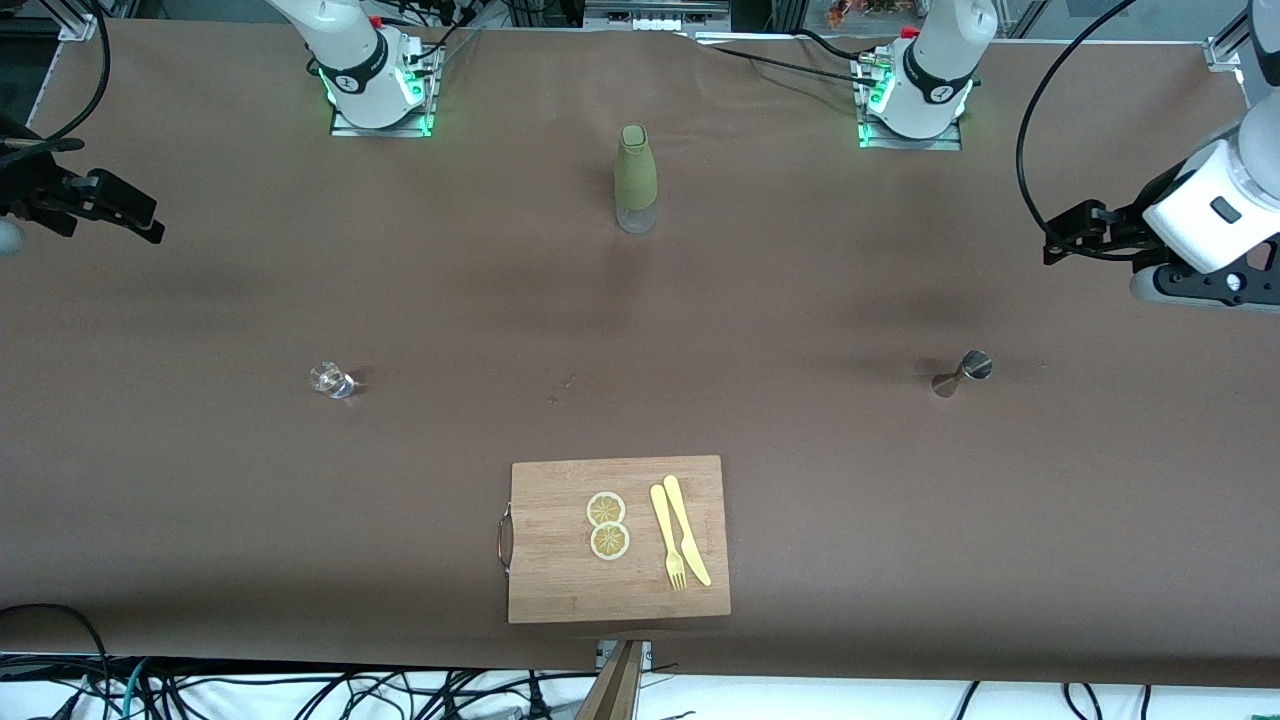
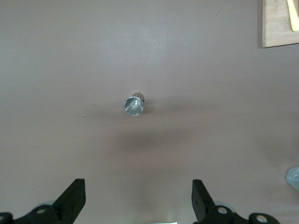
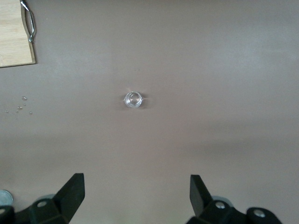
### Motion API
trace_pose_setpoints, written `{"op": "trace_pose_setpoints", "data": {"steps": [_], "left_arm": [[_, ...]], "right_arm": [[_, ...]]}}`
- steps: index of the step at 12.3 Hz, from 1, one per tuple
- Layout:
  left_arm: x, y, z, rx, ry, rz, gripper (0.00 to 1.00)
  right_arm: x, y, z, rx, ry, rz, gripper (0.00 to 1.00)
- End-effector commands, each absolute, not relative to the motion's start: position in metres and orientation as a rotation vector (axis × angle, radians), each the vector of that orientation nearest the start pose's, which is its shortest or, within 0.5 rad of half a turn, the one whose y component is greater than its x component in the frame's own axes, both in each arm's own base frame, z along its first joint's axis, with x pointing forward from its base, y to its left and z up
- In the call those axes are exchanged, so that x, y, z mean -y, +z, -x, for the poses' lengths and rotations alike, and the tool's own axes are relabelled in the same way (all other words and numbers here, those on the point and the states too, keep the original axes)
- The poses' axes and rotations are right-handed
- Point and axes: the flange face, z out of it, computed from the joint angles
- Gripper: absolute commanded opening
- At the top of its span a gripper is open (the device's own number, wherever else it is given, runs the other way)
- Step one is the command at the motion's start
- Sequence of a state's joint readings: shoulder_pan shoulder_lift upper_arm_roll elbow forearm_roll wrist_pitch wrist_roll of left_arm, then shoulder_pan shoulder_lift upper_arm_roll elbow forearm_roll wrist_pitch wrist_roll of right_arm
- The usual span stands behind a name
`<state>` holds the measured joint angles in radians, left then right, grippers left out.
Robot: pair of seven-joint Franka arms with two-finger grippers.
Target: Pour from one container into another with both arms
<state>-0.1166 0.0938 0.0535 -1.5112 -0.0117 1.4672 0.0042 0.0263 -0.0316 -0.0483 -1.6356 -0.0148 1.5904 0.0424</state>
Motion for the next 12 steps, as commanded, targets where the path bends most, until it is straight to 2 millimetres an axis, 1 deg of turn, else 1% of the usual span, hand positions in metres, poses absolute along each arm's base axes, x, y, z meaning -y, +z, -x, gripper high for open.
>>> {"op": "trace_pose_setpoints", "data": {"steps": [1, 2, 3, 8, 10, 12], "left_arm": [[0.035, 0.593, -0.553, -0.057, 0.21, 3.106, 1.0], [0.034, 0.596, -0.554, -0.032, 0.229, 3.104, 1.0], [0.025, 0.6, -0.555, -0.008, 0.239, 3.105, 1.0], [0.023, 0.604, -0.555, -0.017, 0.228, 3.105, 1.0], [0.027, 0.605, -0.556, -0.026, 0.22, 3.105, 1.0], [0.024, 0.609, -0.558, -0.014, 0.206, 3.106, 1.0]], "right_arm": [[0.014, 0.616, -0.546, -0.084, 0.012, 3.141, 1.0], [0.014, 0.617, -0.546, -0.084, 0.01, 3.141, 1.0], [0.014, 0.616, -0.546, -0.084, 0.012, 3.141, 1.0], [0.014, 0.615, -0.546, -0.084, 0.012, 3.139, 1.0], [0.014, 0.615, -0.547, -0.084, 0.012, 3.139, 1.0], [0.014, 0.615, -0.546, -0.084, 0.015, 3.139, 1.0]]}}
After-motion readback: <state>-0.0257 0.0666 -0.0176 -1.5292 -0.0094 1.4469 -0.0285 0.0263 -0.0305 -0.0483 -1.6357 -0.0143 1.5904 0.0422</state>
